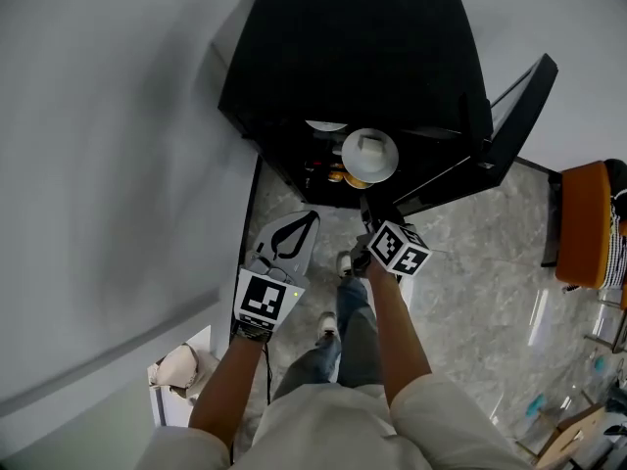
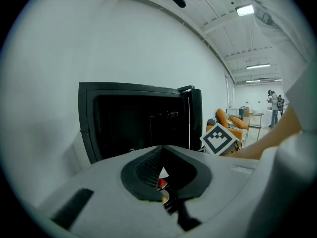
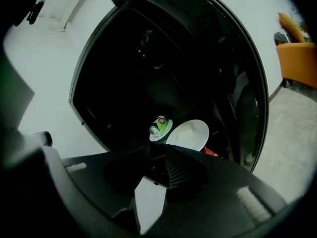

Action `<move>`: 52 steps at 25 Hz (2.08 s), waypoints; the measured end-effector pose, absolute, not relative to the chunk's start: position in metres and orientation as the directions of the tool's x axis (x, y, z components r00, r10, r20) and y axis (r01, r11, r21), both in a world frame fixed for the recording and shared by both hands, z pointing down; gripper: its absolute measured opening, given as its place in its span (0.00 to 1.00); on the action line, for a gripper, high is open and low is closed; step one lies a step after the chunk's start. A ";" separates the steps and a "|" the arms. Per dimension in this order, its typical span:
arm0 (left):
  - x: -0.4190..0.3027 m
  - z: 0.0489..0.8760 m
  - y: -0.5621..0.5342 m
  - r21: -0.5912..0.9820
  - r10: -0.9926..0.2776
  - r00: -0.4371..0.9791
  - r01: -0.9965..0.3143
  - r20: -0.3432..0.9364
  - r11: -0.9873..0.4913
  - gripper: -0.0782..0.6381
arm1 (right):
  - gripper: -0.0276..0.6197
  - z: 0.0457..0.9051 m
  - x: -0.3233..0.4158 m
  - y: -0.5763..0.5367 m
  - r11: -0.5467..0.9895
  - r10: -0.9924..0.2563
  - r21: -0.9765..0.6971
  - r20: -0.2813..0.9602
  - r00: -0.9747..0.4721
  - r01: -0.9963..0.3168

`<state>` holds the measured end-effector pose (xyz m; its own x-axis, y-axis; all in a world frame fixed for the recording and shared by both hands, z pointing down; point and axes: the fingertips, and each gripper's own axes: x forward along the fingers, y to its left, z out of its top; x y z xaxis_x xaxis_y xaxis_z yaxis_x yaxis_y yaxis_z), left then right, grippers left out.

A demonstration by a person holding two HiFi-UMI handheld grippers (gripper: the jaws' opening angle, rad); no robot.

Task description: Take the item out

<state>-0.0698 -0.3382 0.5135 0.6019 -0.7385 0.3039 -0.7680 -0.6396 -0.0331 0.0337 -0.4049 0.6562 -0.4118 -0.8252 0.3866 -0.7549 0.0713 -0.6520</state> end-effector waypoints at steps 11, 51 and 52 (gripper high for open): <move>-0.073 0.539 -0.353 -0.012 -0.735 0.598 -0.773 0.320 -0.635 0.12 | 0.22 0.710 0.044 -0.423 -0.090 -0.833 -0.755 0.415 -0.366 -0.650; -0.104 0.590 -0.340 0.052 -0.729 0.535 -0.819 0.427 -0.571 0.12 | 0.11 0.771 0.048 -0.477 -0.297 -0.908 -0.929 0.346 -0.235 -0.223; -0.106 0.590 -0.339 0.054 -0.729 0.531 -0.822 0.432 -0.566 0.12 | 0.10 0.771 0.048 -0.476 -0.291 -0.912 -0.934 0.336 -0.235 -0.206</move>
<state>-0.1056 -0.3390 0.5904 0.5309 -0.7293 0.4315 -0.8223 -0.5664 0.0545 0.0481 -0.4761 0.7706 -0.2345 -0.9123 0.3358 -0.2061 -0.2910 -0.9343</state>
